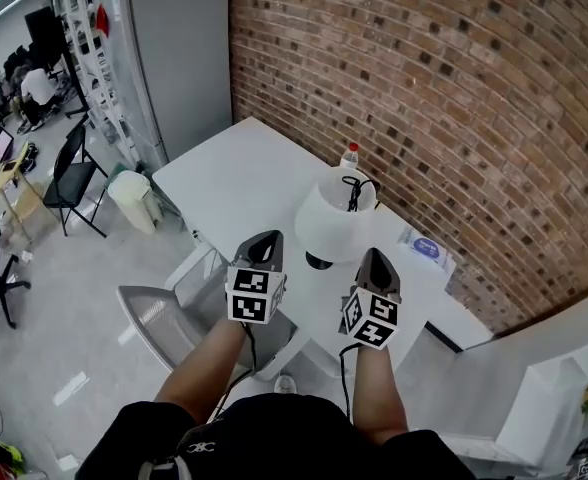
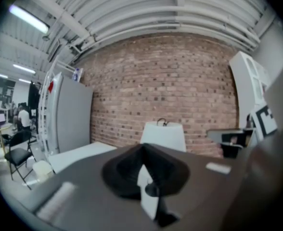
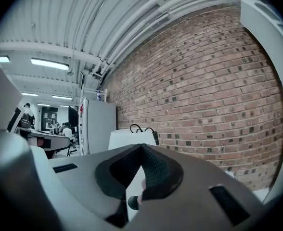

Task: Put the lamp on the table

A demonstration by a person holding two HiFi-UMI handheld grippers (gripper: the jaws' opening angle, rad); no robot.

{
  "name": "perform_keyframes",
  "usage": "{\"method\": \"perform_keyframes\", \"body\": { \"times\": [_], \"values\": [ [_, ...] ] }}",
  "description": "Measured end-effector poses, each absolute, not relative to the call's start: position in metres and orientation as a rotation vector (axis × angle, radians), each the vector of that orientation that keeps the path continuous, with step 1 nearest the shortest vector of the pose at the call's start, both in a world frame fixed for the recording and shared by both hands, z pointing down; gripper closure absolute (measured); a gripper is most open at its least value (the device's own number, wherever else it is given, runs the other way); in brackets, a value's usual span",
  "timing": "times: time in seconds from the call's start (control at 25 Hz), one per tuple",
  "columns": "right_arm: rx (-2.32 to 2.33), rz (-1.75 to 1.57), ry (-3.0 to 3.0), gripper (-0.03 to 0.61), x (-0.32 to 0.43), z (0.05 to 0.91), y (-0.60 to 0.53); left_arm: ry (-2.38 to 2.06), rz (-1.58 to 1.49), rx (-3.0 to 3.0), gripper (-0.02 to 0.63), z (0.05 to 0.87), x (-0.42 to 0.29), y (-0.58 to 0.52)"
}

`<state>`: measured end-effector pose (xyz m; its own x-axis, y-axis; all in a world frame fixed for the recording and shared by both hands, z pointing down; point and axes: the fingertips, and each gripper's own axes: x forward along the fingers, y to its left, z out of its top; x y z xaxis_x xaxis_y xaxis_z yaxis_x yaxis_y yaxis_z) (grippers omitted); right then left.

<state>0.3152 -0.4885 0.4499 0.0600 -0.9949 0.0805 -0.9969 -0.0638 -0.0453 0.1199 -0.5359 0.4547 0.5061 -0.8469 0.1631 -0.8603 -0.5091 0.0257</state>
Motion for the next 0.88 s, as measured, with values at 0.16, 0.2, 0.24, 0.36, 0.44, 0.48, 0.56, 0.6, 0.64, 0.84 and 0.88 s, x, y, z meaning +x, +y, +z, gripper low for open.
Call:
{"method": "perform_keyframes", "body": {
  "times": [0.16,0.2,0.24,0.36,0.44,0.48,0.56,0.6,0.64,0.84,0.88],
  "values": [
    [2.226,0.151,-2.164,0.58,0.299,0.449,-0.477,-1.495,0.194,2.652,0.618,0.447,0.12,-0.519],
    [2.22,0.161,-2.168,0.58,0.297,0.45,-0.476,-1.493,0.197,2.65,0.618,0.448,0.12,-0.518],
    [2.214,0.172,-2.169,0.58,0.295,0.45,-0.475,-1.49,0.199,2.643,0.618,0.449,0.119,-0.517],
    [2.201,0.197,-2.168,0.58,0.295,0.451,-0.473,-1.483,0.193,2.619,0.618,0.451,0.118,-0.514],
    [2.196,0.205,-2.172,0.58,0.296,0.45,-0.473,-1.481,0.186,2.612,0.618,0.451,0.119,-0.514],
    [2.195,0.208,-2.177,0.58,0.296,0.45,-0.475,-1.481,0.185,2.61,0.618,0.451,0.12,-0.515],
    [2.19,0.221,-2.188,0.58,0.297,0.451,-0.477,-1.482,0.193,2.603,0.618,0.453,0.121,-0.516],
    [2.187,0.23,-2.191,0.58,0.297,0.453,-0.478,-1.482,0.199,2.599,0.618,0.455,0.121,-0.517],
    [2.184,0.239,-2.193,0.58,0.297,0.455,-0.478,-1.48,0.205,2.593,0.618,0.458,0.121,-0.517],
    [2.174,0.269,-2.2,0.58,0.298,0.462,-0.485,-1.474,0.218,2.569,0.618,0.466,0.121,-0.523],
    [2.172,0.274,-2.202,0.58,0.298,0.462,-0.487,-1.474,0.219,2.565,0.618,0.467,0.121,-0.525]
  ]
}}
